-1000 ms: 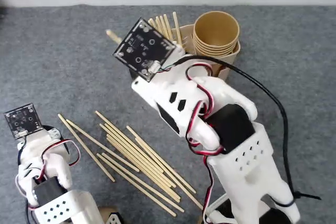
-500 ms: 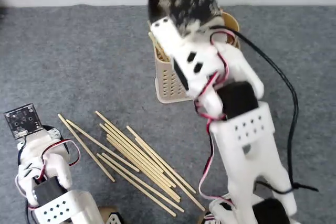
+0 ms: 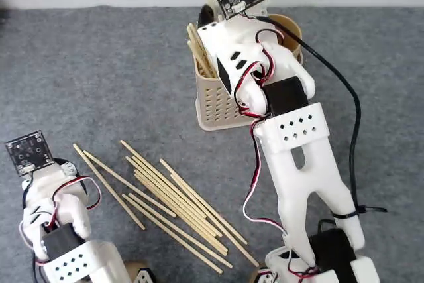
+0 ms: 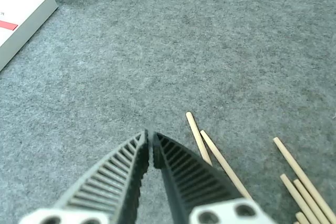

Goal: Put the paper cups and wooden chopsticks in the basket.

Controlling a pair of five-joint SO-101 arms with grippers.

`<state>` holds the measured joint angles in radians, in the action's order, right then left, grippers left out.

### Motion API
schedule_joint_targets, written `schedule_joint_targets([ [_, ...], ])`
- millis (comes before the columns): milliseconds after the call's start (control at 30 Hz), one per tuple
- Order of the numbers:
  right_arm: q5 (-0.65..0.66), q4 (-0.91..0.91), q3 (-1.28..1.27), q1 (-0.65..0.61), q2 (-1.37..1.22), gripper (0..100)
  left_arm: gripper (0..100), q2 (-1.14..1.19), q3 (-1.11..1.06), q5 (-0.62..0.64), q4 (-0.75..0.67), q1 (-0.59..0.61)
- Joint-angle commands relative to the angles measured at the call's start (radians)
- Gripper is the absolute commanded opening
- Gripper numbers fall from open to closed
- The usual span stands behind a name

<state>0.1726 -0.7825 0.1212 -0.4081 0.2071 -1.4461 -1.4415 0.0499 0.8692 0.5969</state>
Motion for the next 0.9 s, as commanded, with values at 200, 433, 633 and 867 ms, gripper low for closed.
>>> schedule_joint_targets([
  [200, -0.015, -0.259, 0.057, -0.039, 0.147, 19.0, 1, -0.012, 0.099, 0.003, -0.018, 0.057],
  [433, -0.110, -0.625, 0.057, -0.127, 0.182, 19.0, 1, -0.012, 0.136, -0.012, -0.017, 0.170],
  [633, -0.152, -0.828, 0.003, -0.216, 0.191, 19.0, 1, -0.012, 0.137, -0.069, 0.084, 0.192],
  [867, -0.152, -0.863, -0.210, -0.283, 0.331, 19.0, 1, -0.012, 0.183, -0.094, 0.198, 0.187],
])
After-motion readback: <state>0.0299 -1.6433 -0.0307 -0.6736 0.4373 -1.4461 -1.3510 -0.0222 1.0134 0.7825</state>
